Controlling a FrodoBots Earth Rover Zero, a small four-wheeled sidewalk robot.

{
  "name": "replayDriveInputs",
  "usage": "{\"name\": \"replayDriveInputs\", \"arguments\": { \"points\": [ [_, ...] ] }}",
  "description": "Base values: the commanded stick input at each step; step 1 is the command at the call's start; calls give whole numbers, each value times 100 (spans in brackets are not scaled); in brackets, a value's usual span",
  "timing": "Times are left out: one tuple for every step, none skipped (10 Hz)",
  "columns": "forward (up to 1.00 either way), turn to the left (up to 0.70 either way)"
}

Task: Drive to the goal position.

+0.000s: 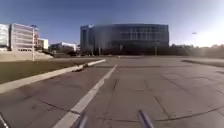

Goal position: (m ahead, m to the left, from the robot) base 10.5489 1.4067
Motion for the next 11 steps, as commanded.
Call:
{"name": "replayDriveInputs", "arguments": {
  "points": [
    [70, 0],
    [70, 0],
    [70, 0],
    [70, 0],
    [70, 0],
    [70, 0],
    [70, 0],
    [70, 0],
    [70, 0],
    [70, 0],
    [70, 0]
  ]
}}
